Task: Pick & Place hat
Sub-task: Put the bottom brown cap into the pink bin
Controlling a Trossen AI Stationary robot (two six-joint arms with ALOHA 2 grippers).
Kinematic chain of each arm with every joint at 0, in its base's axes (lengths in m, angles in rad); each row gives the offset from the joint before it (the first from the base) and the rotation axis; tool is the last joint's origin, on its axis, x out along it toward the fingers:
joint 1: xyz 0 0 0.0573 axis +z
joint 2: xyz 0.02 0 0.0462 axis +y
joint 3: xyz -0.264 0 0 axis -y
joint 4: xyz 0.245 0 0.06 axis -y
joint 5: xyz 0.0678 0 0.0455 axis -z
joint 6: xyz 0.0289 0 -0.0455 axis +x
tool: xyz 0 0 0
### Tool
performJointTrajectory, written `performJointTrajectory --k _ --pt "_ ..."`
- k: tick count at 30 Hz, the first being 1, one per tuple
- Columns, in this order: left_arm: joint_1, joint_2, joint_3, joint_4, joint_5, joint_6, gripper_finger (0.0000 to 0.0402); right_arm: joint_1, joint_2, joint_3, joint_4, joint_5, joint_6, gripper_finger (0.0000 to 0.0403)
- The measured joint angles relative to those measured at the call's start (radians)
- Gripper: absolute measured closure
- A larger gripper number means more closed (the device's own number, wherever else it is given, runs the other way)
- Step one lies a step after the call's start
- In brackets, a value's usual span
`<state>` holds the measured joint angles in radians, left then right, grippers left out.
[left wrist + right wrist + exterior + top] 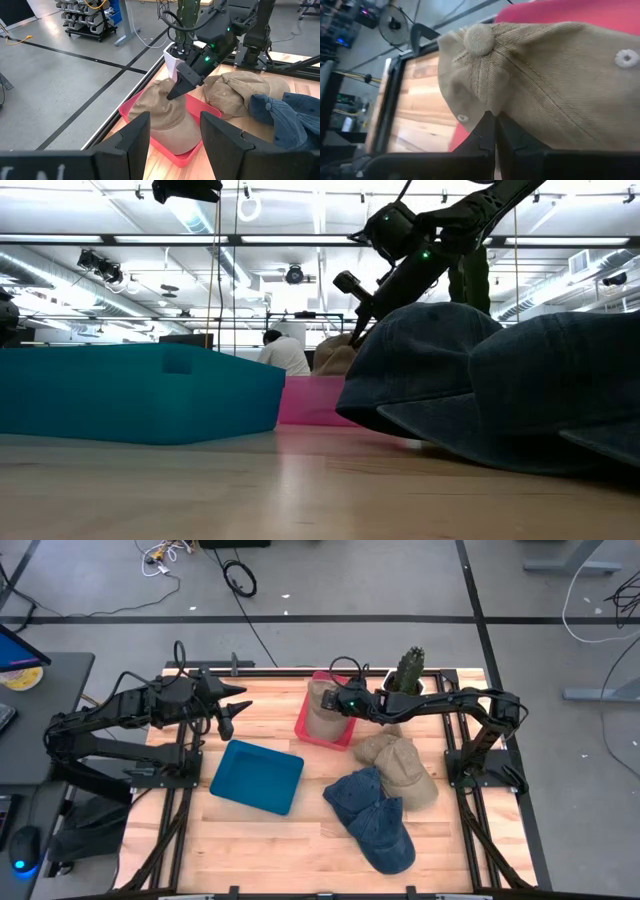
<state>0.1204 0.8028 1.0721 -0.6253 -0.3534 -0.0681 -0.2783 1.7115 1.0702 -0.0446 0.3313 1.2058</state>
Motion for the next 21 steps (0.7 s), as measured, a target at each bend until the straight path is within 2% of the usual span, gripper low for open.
performJointTrajectory --k 5,21 --pt "0.0 0.0 0.0 0.0 0.0 0.0 0.0225 0.0 0.001 0.0 -0.093 0.007 0.044 0.0403" --pt "0.0 0.0 0.0 0.0 0.0 0.0 0.0225 -0.003 0.001 0.0 -0.149 0.069 0.015 0.0403"
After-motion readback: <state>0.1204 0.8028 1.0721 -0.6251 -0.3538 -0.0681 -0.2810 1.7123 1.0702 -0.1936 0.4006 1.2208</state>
